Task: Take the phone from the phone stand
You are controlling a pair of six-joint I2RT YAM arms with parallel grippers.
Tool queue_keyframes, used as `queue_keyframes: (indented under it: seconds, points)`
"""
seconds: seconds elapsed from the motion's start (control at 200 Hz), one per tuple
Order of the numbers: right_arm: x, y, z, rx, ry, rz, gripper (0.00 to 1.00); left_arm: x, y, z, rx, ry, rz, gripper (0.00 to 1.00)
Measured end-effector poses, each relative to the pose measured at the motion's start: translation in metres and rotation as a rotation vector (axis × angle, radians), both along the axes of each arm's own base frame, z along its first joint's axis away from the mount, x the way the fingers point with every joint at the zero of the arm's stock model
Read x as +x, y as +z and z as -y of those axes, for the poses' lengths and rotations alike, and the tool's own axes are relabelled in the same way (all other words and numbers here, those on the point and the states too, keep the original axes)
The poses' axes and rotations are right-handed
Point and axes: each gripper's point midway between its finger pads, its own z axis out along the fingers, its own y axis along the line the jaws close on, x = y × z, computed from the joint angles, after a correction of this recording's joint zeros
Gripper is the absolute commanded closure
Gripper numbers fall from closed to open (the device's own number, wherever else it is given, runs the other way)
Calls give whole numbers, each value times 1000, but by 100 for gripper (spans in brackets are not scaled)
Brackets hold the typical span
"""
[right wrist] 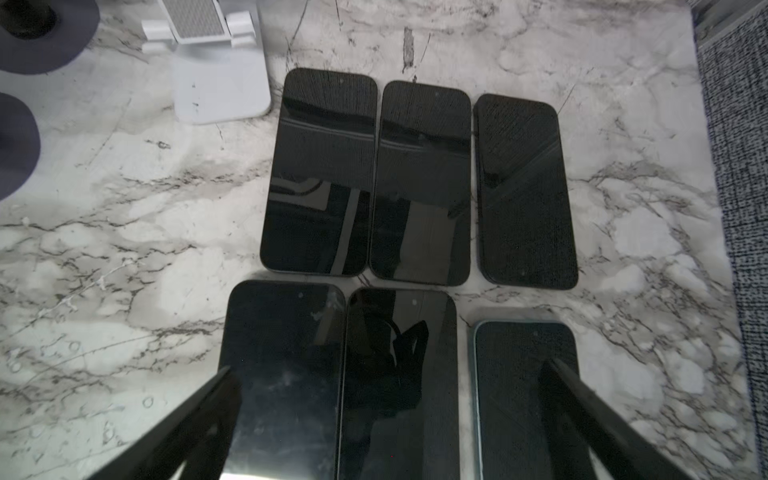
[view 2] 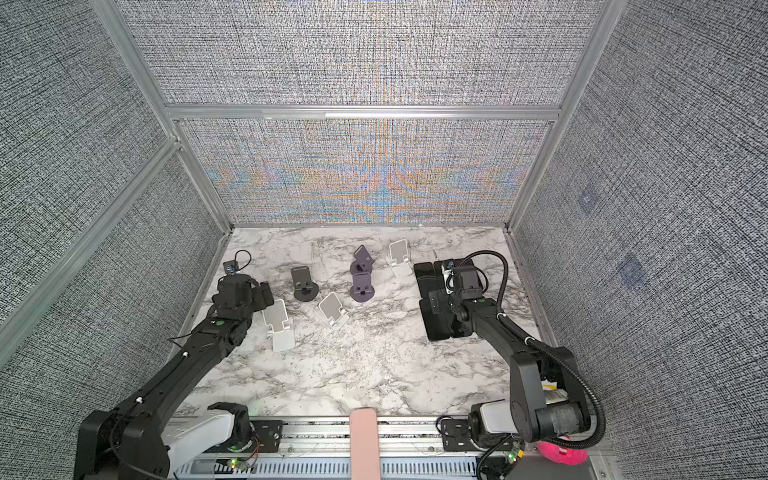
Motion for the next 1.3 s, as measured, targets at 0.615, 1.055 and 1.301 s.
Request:
queue_keyframes:
  seconds: [0.615, 1.055, 1.301]
  points:
    - [11, -20, 29, 12, -123, 338, 1, 42, -40, -21, 136, 1, 174, 2]
    - [22, -12, 31, 77, -119, 408, 1, 44, -52, -9, 74, -139, 222, 2]
    - [22, -12, 29, 95, -113, 405, 1, 45, -54, -5, 68, -159, 223, 2]
